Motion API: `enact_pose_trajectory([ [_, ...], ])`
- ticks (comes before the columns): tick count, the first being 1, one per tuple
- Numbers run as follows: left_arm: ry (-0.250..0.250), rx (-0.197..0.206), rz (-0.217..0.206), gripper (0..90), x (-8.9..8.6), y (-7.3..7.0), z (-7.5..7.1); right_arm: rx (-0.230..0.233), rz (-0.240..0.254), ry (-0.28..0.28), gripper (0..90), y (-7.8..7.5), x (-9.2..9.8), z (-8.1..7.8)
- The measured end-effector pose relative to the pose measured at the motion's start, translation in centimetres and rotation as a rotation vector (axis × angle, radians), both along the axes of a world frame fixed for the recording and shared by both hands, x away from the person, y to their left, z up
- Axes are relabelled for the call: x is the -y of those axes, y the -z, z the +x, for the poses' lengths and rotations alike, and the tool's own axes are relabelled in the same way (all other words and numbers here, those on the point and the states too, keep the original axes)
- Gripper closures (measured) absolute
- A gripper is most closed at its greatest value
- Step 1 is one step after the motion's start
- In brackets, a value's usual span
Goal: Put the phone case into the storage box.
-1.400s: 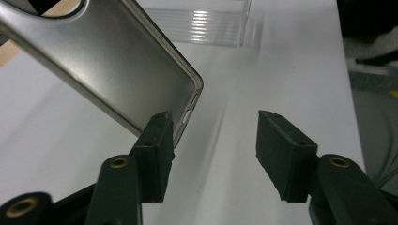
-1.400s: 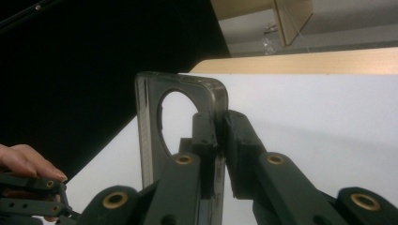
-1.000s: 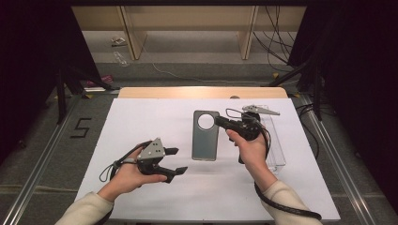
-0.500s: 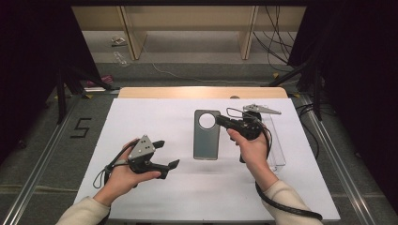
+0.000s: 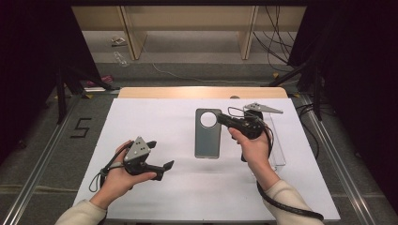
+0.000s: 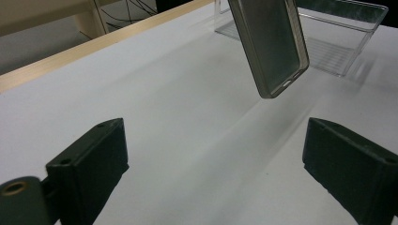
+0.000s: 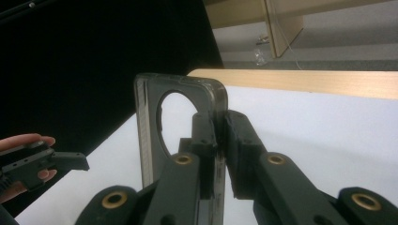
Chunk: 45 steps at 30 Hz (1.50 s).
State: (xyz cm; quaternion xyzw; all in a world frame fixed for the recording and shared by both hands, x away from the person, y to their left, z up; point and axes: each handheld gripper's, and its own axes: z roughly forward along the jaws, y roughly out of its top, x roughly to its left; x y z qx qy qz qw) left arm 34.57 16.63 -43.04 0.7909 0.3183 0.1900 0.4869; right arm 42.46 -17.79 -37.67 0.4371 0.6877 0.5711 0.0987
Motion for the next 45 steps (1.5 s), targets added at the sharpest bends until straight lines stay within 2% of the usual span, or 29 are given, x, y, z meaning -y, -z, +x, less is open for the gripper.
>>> enact_pose_trajectory([
  [7,-0.008,0.001,0.012,7.3,-0.3,0.2,-0.1,0.016,-0.023,-0.002,83.1,-0.2,0.1,0.1],
  [24,-0.036,0.000,0.004,8.3,-0.8,0.3,0.0,0.057,-0.045,0.013,83.3,-1.0,1.0,0.1],
  [45,-0.047,0.002,0.019,8.3,-1.2,0.5,-0.1,0.081,-0.032,0.060,83.1,-2.0,2.7,0.2],
])
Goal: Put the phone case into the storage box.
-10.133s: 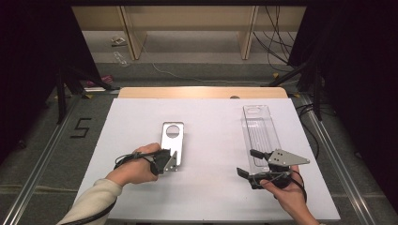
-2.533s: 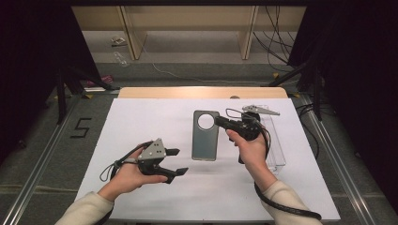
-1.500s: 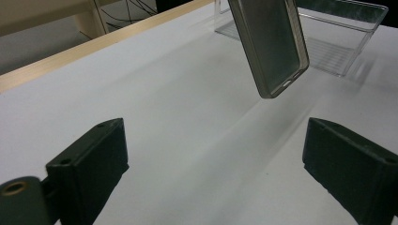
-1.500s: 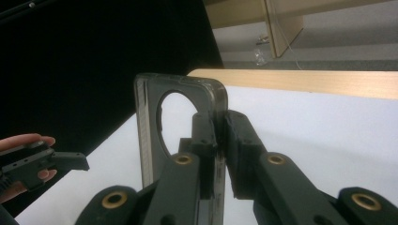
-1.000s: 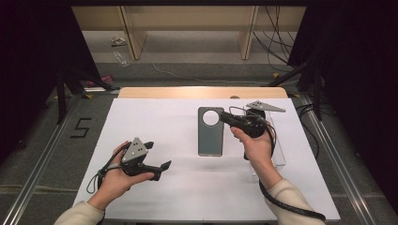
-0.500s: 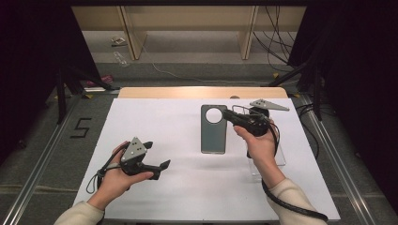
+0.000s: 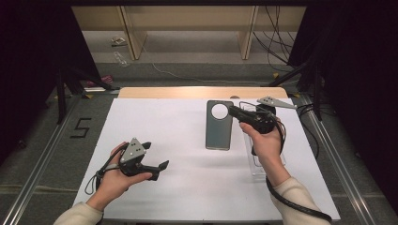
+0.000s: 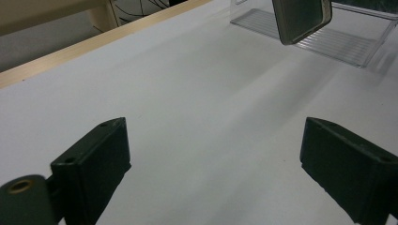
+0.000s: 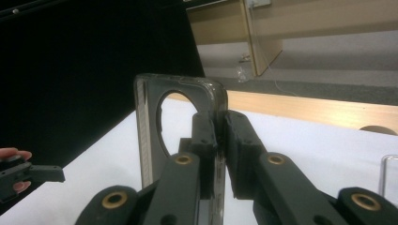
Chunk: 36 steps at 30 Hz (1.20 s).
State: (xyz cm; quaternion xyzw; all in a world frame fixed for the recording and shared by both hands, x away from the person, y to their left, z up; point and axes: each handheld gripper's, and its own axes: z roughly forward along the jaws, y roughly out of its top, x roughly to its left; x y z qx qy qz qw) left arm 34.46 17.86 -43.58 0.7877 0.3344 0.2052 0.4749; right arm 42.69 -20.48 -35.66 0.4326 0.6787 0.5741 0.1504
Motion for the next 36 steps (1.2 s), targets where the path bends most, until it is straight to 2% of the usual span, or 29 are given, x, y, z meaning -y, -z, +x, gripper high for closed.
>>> enact_pose_trajectory([
  [36,-0.003,0.003,0.019,7.7,0.0,0.1,0.0,0.001,0.023,0.048,83.0,-0.6,2.5,0.5],
])
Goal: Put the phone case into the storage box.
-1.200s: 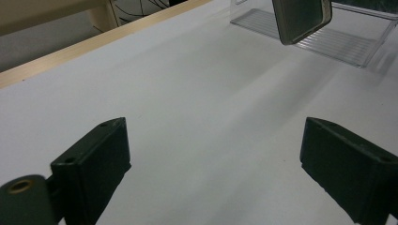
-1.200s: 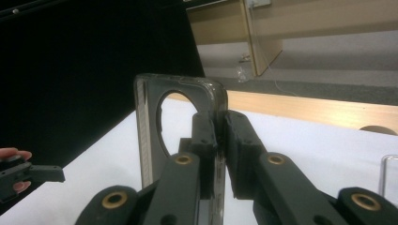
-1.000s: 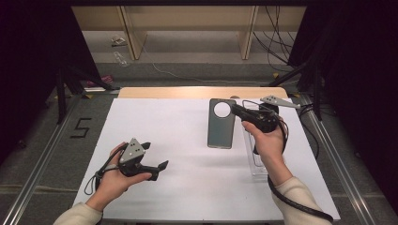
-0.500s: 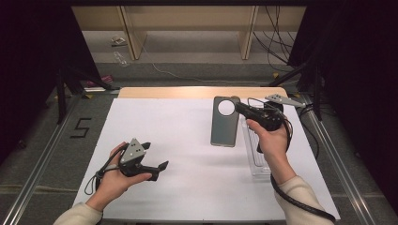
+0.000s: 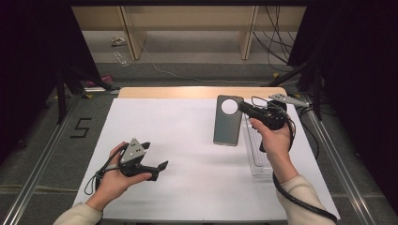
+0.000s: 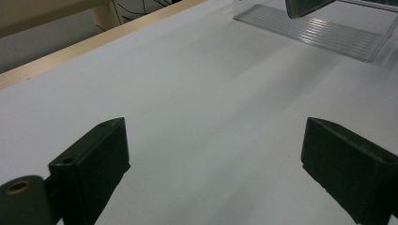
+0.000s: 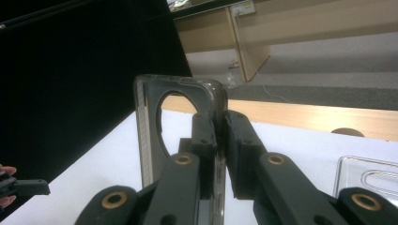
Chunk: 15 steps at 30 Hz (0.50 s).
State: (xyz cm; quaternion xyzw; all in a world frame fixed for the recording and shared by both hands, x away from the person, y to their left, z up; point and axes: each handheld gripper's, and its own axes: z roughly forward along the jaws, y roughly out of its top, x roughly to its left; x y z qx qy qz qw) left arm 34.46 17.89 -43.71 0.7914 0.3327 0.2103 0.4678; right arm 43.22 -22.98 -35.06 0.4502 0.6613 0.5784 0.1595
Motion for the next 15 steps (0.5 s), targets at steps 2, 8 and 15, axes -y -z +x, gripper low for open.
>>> enact_pose_trajectory([
  [2,0.000,-0.002,0.000,7.7,0.00,0.03,0.01,0.004,0.000,0.000,83.0,-0.05,0.11,0.03],
  [8,0.000,-0.001,0.000,7.7,0.03,0.01,0.01,0.003,-0.002,0.000,83.0,-0.17,0.34,0.06],
  [15,-0.002,0.000,-0.002,7.7,0.02,0.01,0.02,0.002,-0.006,0.004,83.1,-0.21,0.56,0.12],
])
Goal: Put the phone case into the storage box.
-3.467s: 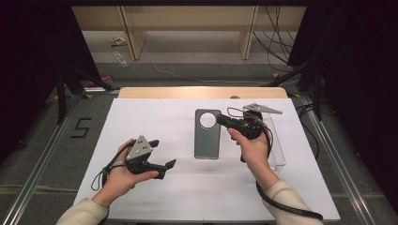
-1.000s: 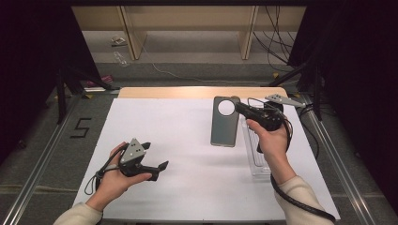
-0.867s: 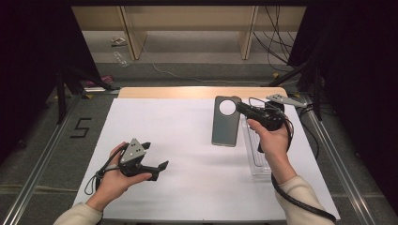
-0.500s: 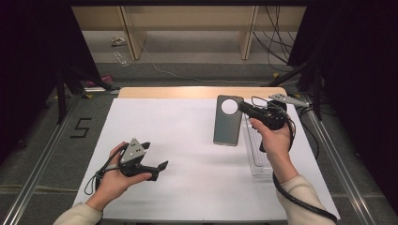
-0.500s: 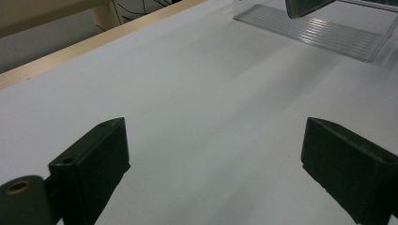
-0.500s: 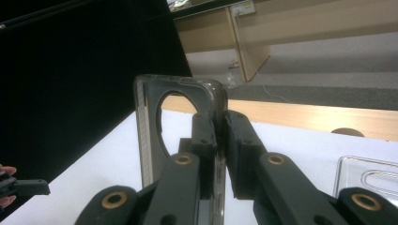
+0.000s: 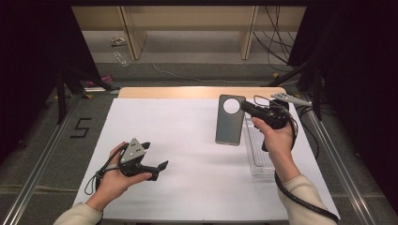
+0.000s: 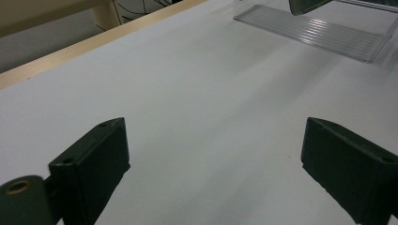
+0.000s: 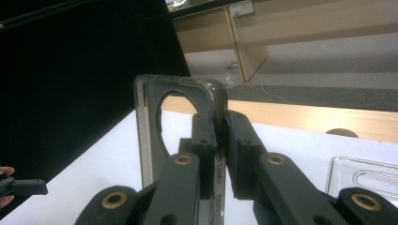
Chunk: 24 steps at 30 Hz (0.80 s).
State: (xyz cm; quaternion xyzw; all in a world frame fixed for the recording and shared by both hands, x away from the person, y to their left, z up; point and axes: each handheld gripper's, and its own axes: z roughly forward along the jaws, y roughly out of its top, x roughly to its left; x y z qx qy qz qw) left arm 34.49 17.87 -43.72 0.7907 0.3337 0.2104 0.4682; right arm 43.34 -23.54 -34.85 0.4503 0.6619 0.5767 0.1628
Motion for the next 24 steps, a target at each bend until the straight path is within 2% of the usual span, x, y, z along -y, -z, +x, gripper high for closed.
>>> enact_pose_trajectory([
  [24,-0.007,0.001,-0.001,7.5,-0.02,0.02,0.04,0.007,0.001,0.029,83.0,-0.49,1.00,-0.03],
])
